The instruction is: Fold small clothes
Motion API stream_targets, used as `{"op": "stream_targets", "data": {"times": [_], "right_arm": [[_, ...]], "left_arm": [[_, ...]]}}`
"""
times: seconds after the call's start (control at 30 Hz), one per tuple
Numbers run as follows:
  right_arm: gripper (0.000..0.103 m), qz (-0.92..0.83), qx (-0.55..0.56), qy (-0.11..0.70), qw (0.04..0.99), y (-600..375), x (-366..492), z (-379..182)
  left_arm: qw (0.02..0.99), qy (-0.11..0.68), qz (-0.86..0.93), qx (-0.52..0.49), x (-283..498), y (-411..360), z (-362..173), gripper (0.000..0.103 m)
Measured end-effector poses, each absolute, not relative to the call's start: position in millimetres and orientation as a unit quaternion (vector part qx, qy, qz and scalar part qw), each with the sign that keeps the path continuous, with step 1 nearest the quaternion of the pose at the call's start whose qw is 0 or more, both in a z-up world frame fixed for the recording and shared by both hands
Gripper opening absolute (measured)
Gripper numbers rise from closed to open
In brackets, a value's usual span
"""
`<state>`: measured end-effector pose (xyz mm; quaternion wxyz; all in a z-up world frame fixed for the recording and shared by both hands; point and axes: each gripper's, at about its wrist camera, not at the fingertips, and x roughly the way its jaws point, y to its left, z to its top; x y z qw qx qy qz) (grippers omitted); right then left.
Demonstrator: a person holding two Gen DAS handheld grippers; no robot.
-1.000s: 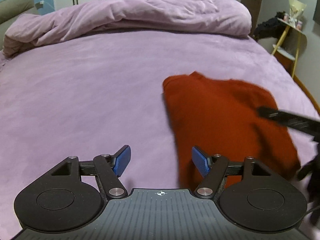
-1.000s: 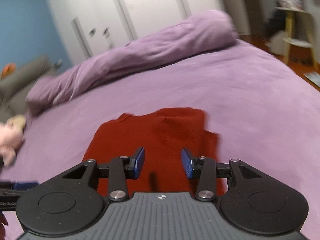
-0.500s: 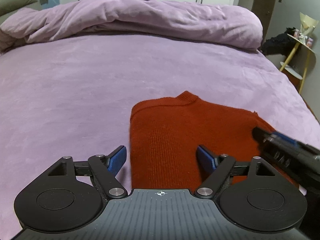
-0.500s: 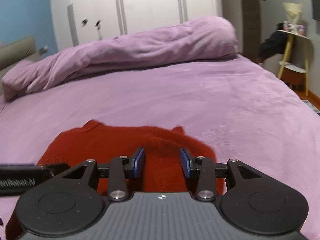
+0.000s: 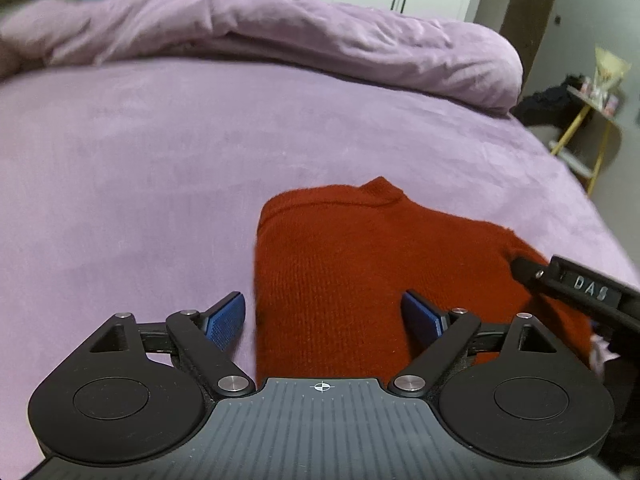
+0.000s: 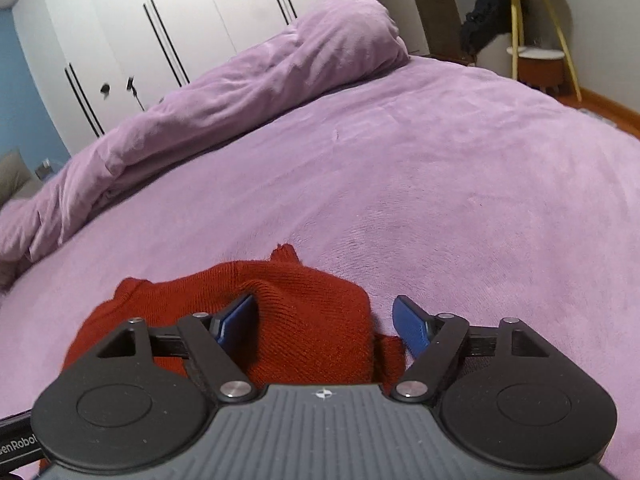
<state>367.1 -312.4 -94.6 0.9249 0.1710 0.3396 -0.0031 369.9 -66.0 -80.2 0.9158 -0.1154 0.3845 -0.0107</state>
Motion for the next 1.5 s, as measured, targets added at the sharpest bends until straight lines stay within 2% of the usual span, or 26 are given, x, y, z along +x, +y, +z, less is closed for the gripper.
{"op": "stream_targets", "data": {"times": [0.27, 0.43, 0.5, 0.53, 0.6, 0.63, 0.67, 0.73, 0.87, 1.03, 1.23, 1.5], "right_arm": [[0.079, 0.102, 0.284, 0.385, 0.872, -371.3, 335.0, -87.7], [0.079, 0.171, 0.378, 0.418, 0.808, -407.8, 318.9, -101.2], [0.073, 0.179, 0.405, 0.426, 0.789, -409.0, 324.7, -104.7], [0.067, 0.188, 0.417, 0.434, 0.776, -406.8, 329.9, -107.7], [0.063, 0.192, 0.422, 0.447, 0.765, -399.8, 338.7, -111.8], [0.054, 0.194, 0.418, 0.451, 0.765, -395.6, 341.5, -114.3], [0.049, 0.195, 0.419, 0.455, 0.761, -391.9, 343.9, -117.7], [0.042, 0.196, 0.434, 0.453, 0.753, -387.2, 344.5, -125.1], [0.031, 0.189, 0.456, 0.443, 0.749, -379.5, 342.2, -128.5], [0.029, 0.210, 0.478, 0.430, 0.737, -365.7, 333.7, -112.8], [0.029, 0.254, 0.471, 0.447, 0.717, -321.5, 314.3, -99.6], [0.029, 0.277, 0.443, 0.493, 0.696, -252.2, 297.4, -96.5]], "left_arm": [[0.857, 0.431, -0.156, -0.237, 338.0, 24.5, -73.3, 0.087], [0.795, 0.467, -0.215, -0.322, 340.7, 37.4, -91.6, 0.083], [0.768, 0.490, -0.220, -0.350, 352.8, 30.3, -104.4, 0.078], [0.761, 0.498, -0.216, -0.355, 357.1, 26.2, -108.6, 0.078], [0.760, 0.499, -0.216, -0.357, 363.3, 18.5, -112.1, 0.078], [0.759, 0.501, -0.215, -0.356, 366.8, 15.1, -113.3, 0.077], [0.758, 0.504, -0.213, -0.356, 369.2, 13.7, -114.6, 0.075], [0.755, 0.507, -0.207, -0.360, 373.8, 11.6, -117.7, 0.065], [0.750, 0.500, -0.208, -0.379, 370.8, 16.1, -114.5, 0.054], [0.752, 0.479, -0.226, -0.393, 358.7, 29.8, -87.5, 0.052], [0.784, 0.467, -0.222, -0.344, 326.3, 68.5, -48.1, 0.052], [0.808, 0.477, -0.161, -0.305, 289.2, 106.9, -43.4, 0.054]]}}
